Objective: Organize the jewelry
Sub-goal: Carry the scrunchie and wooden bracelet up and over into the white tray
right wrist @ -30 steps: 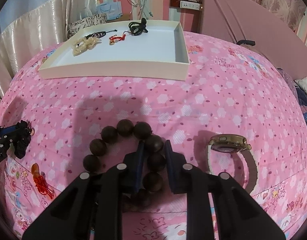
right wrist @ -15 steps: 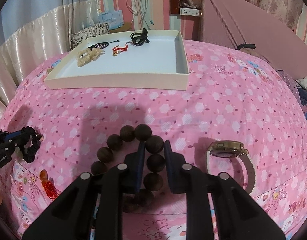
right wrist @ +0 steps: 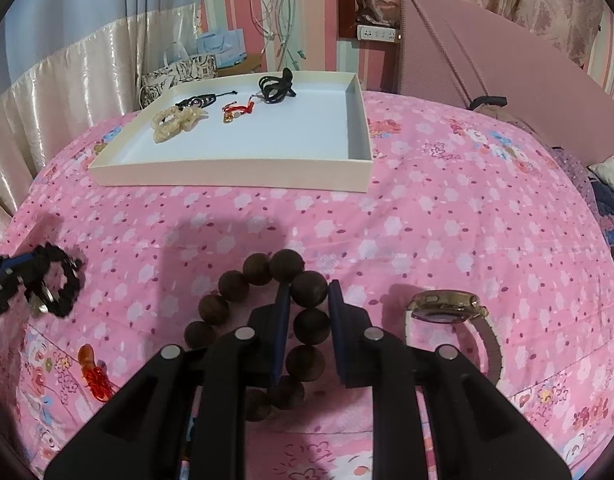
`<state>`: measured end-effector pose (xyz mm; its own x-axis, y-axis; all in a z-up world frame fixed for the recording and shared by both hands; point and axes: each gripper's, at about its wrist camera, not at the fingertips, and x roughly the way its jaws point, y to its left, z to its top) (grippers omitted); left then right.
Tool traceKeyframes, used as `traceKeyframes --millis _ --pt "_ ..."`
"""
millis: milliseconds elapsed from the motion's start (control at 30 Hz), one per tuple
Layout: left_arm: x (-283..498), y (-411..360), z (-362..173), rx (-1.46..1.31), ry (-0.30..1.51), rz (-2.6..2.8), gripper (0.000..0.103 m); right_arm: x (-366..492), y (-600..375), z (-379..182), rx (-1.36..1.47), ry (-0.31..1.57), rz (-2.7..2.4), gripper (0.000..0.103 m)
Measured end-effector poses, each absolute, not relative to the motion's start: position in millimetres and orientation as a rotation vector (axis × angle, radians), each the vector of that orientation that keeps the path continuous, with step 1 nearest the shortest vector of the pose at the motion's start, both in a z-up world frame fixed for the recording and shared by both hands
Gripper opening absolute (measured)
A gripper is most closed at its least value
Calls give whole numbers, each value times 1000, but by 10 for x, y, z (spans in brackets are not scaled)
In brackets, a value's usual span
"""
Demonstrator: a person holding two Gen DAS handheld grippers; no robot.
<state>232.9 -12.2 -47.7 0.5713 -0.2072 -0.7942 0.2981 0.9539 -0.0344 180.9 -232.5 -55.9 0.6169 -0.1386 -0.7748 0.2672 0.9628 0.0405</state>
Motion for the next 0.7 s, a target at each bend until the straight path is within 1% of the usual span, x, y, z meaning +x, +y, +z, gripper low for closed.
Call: traceKeyframes --millis 133,333,700 --pt "2346 -105 -296 77 889 -299 12 1762 -2417 -449 218 846 -234 20" --pt "2407 -112 -13 73 852 -295 12 1771 -2432 -109 221 783 -222 19" --pt "2797 -258 421 69 793 -313 12 2174 -2558 357 217 722 -214 19"
